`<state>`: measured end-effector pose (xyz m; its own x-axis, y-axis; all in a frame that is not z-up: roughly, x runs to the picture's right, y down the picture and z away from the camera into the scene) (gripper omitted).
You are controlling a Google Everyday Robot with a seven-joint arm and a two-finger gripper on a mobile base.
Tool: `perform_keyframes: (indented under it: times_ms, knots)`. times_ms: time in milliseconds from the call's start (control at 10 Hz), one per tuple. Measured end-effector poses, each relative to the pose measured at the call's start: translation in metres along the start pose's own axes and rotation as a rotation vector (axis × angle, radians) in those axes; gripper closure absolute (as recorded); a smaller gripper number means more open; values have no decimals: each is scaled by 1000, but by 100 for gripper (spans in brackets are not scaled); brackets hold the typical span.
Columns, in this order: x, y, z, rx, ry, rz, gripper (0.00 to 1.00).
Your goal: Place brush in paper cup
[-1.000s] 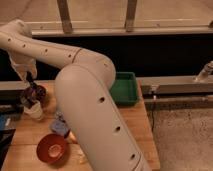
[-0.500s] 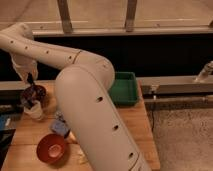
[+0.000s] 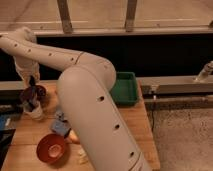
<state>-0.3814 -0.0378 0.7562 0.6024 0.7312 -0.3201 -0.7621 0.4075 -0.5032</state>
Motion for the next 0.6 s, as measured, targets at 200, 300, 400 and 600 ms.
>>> perform_keyframes:
  times_ms: [200,300,400,600]
  knots:
    - [4,-2,6,-7,5,9,100]
    - [6,-1,12,-14,10,10,100]
    - [8,1,15,-20,13,10,100]
    - [12,9,24,-36,19,7,100]
